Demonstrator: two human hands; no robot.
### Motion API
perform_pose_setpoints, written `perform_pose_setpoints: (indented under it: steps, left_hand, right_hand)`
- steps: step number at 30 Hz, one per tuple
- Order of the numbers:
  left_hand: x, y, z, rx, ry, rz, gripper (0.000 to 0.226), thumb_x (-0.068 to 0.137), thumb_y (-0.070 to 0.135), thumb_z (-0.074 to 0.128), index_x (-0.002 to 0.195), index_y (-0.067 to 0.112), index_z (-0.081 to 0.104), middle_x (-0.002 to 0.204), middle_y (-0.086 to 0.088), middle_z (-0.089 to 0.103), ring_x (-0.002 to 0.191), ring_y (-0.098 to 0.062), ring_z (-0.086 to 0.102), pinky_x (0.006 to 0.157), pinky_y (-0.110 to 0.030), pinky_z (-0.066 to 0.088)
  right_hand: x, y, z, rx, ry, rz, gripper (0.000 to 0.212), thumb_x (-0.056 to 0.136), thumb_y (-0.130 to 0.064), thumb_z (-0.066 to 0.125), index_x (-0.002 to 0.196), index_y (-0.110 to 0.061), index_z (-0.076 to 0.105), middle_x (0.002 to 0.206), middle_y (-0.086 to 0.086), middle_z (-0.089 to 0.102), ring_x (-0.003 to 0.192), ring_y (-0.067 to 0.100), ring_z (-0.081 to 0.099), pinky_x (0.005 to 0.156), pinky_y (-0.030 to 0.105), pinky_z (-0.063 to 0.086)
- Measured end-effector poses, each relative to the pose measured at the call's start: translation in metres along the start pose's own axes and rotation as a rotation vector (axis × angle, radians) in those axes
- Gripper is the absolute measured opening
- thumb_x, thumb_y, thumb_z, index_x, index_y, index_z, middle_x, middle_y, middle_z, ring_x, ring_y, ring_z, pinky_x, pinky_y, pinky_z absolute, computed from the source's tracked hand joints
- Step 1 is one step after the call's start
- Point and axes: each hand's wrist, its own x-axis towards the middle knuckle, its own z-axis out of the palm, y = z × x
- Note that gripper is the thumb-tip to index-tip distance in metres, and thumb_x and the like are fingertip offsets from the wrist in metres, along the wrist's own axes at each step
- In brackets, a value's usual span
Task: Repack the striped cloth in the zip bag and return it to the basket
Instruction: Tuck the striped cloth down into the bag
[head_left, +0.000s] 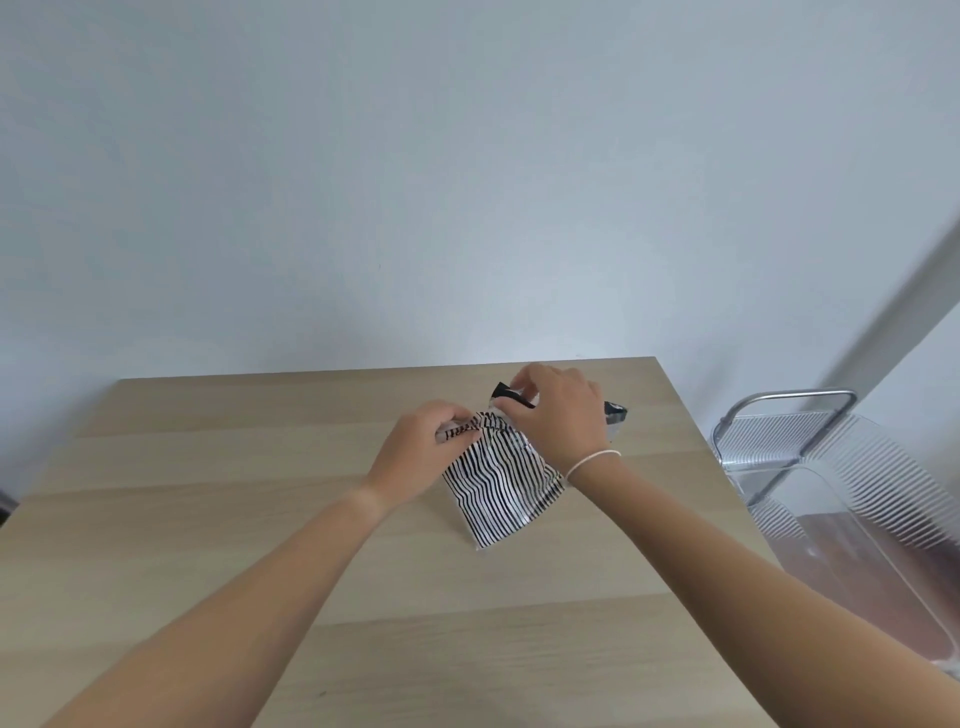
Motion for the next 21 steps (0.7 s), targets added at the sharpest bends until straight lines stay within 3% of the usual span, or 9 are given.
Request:
perform_pose_setpoints:
  steps: [5,8,11,15,17,19,21]
  left_hand:
    - [-0.001,-0.004,-0.002,0.012,0.005,-0.005,0.023,0.082,0.025,0.066,0.103,0.015,0.066,0.098,0.006,0.063,0.093,-0.008,0.058,0.076,-0.008,0.04]
    - [-0.002,-0.004,-0.004,-0.016,0.001,-0.026,0.017,0.083,0.025,0.065,0.099,0.019,0.067,0.095,0.007,0.065,0.091,-0.008,0.059,0.076,-0.015,0.043]
    - [-0.005,-0.013,-0.01,-0.037,0.009,-0.066,0.01,0.084,0.022,0.064,0.093,0.023,0.067,0.091,0.008,0.067,0.086,-0.002,0.06,0.072,-0.009,0.043]
    - [-0.015,-0.03,-0.022,-0.039,0.035,-0.128,0.013,0.085,0.02,0.062,0.079,0.032,0.062,0.078,0.012,0.066,0.067,0.009,0.059,0.057,-0.004,0.04]
    - [-0.019,-0.037,-0.026,-0.043,0.06,-0.15,0.017,0.085,0.017,0.062,0.077,0.032,0.061,0.076,0.011,0.066,0.065,0.01,0.059,0.056,-0.004,0.04]
    - [-0.021,-0.042,-0.026,-0.028,0.052,-0.178,0.016,0.085,0.016,0.061,0.078,0.031,0.06,0.078,0.013,0.065,0.069,0.005,0.06,0.058,-0.003,0.04]
    - [-0.022,-0.046,-0.023,0.012,0.008,-0.224,0.011,0.084,0.017,0.061,0.081,0.027,0.061,0.08,0.009,0.066,0.077,-0.009,0.062,0.061,-0.008,0.042]
  right_hand:
    - [0.003,0.0,-0.001,0.043,-0.068,0.068,0.024,0.08,-0.045,0.06,0.076,-0.021,0.061,0.077,-0.004,0.066,0.086,0.02,0.057,0.081,0.033,0.03]
    - [0.006,0.0,-0.009,0.115,-0.022,0.033,0.019,0.082,-0.037,0.061,0.07,-0.022,0.058,0.067,-0.004,0.061,0.076,0.021,0.058,0.081,0.037,0.04]
    - [0.013,0.0,-0.024,0.217,0.054,0.042,0.019,0.081,-0.031,0.062,0.067,-0.02,0.056,0.059,-0.007,0.056,0.067,0.022,0.054,0.073,0.04,0.045]
    - [0.029,0.008,-0.047,0.35,0.185,0.143,0.02,0.081,-0.03,0.061,0.065,-0.019,0.055,0.057,-0.012,0.052,0.058,0.013,0.048,0.066,0.033,0.041]
    - [0.034,0.011,-0.055,0.397,0.187,0.175,0.019,0.08,-0.031,0.062,0.065,-0.021,0.056,0.058,-0.011,0.053,0.056,0.008,0.047,0.063,0.027,0.038]
    - [0.033,0.008,-0.055,0.399,0.148,0.153,0.021,0.08,-0.031,0.063,0.063,-0.024,0.055,0.056,-0.011,0.052,0.052,0.004,0.045,0.055,0.017,0.035]
    - [0.028,0.001,-0.053,0.439,0.11,0.105,0.023,0.08,-0.028,0.064,0.061,-0.025,0.053,0.055,-0.012,0.05,0.048,0.002,0.043,0.049,0.01,0.033]
